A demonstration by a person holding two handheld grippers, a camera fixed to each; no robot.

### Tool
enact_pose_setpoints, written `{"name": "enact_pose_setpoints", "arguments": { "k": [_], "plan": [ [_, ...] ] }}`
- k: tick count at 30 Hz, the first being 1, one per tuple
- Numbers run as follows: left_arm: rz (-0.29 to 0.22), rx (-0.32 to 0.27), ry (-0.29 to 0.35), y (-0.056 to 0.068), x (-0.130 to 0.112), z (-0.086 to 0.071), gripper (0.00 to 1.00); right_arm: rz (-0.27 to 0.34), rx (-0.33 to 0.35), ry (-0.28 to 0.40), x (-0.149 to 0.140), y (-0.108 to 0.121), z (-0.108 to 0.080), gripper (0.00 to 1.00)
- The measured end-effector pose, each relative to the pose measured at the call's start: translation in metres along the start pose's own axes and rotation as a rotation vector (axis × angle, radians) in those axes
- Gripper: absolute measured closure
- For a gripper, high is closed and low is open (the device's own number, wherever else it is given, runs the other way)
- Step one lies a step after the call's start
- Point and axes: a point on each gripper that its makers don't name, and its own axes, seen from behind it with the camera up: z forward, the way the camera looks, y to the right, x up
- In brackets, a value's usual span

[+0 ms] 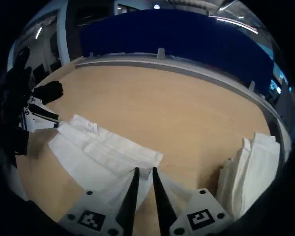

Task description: Fold towel

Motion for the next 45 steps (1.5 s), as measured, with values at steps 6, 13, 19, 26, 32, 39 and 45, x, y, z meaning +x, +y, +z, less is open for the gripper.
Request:
{"name": "enact_pose_setpoints", "arguments": {
  "k": [6,13,19,26,32,39,45],
  "plan": [
    [0.011,-0.011,-0.003,0.002,-0.005,-0.005,0.34,0.001,-0.008,0.009,0.001,0.000,-0.003,0.00],
    [-0.010,-0.014,-0.002,0.001,-0.006,-0.007,0.07,0.006,-0.003,0.015,0.001,-0.001,-0.007,0.00],
    [-0.003,-0.002,-0.001,-0.001,-0.011,-0.012,0.07,0.000,-0.006,0.025,0.003,-0.002,-0.011,0.00],
    [-0.017,0.039,0.002,-0.012,-0.022,-0.028,0.07,-0.020,0.009,0.037,0.008,-0.013,-0.016,0.00],
    [-0.068,0.078,0.002,-0.026,-0.043,-0.048,0.07,-0.048,0.037,0.038,0.012,-0.032,-0.015,0.00],
    [-0.136,0.133,0.007,-0.042,-0.070,-0.076,0.07,-0.090,0.084,0.033,0.015,-0.064,-0.009,0.00],
    [-0.192,0.191,0.013,-0.058,-0.094,-0.102,0.07,-0.126,0.135,0.028,0.016,-0.097,-0.002,0.00]
  ]
}}
